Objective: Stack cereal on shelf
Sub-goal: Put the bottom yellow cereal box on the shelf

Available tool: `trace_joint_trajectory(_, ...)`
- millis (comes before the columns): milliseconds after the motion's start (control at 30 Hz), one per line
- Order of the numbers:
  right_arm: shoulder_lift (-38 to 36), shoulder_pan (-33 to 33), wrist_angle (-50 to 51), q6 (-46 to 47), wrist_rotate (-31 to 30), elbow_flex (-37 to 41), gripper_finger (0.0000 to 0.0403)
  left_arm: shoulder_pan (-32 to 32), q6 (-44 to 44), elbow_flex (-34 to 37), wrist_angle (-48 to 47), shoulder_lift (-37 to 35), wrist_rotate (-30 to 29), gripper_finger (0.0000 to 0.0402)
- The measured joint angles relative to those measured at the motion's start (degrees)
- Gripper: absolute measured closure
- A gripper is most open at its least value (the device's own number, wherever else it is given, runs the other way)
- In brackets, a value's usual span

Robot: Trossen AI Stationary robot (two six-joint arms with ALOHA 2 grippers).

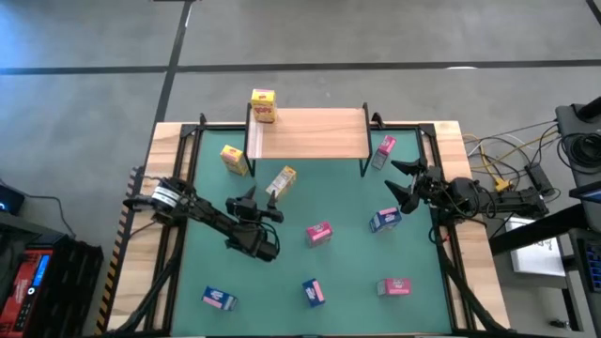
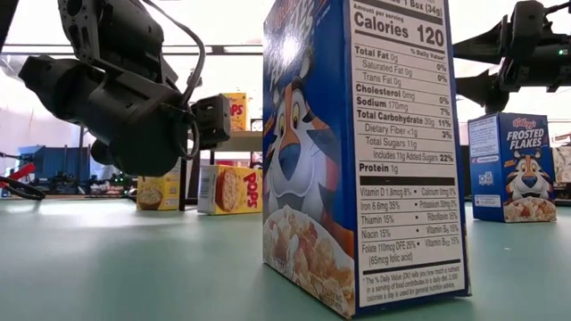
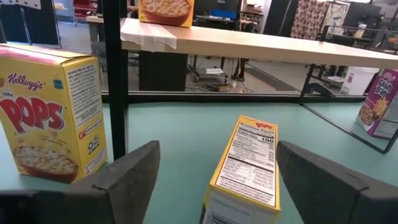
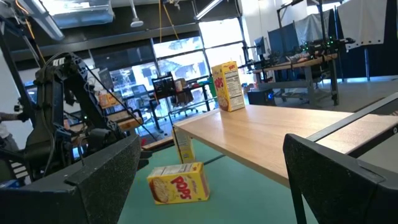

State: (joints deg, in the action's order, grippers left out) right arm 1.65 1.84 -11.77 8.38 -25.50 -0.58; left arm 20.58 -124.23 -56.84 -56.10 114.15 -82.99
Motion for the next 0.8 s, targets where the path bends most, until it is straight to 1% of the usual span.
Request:
trace_joint_trajectory(67, 0.0, 0.0, -0.02, 0.0, 0.01, 0.01, 0.0019, 0.02, -1.25, 0.0, 0.0, -0.32, -0.78, 0.0085)
trace_joint_trajectory(167, 0.0, 0.0, 0.0, 0.0, 0.0, 0.0, 0.0019, 0.02, -1.77, -0.15, -0.39, -1.66, -3.86, 0.0078)
trace_joint_trajectory(267, 0.0, 0.0, -0.01, 0.0, 0.01, 0.01, 0.0019, -0.15, 1.61, -0.49, -0.39, -2.56, -6.77, 0.0079)
trace_joint_trajectory(333, 0.0, 0.0, -0.02, 0.0, 0.02, 0.02, 0.0019, -0.52, 3.23, -0.88, -0.32, -2.75, -6.99, 0.0084)
trace_joint_trajectory(500, 0.0, 0.0, 0.0, 0.0, 0.0, 0.01, 0.0019, -0.83, 2.74, -0.98, -0.11, -2.75, -7.03, 0.0102)
trace_joint_trajectory(667, 0.0, 0.0, -0.02, 0.0, 0.0, 0.02, 0.0019, -0.27, 2.3, -1.71, 0.13, -2.75, -7.01, 0.0136)
trace_joint_trajectory(733, 0.0, -0.01, 0.0, 0.0, 0.0, 0.01, 0.0019, 0.17, 2.42, -2.51, 0.17, -2.75, -6.29, 0.0147)
trace_joint_trajectory(800, 0.0, 0.0, -0.02, 0.0, 0.02, 0.0, 0.0019, 0.4, 3.83, -3.22, 0.09, -2.75, -4.95, 0.0148)
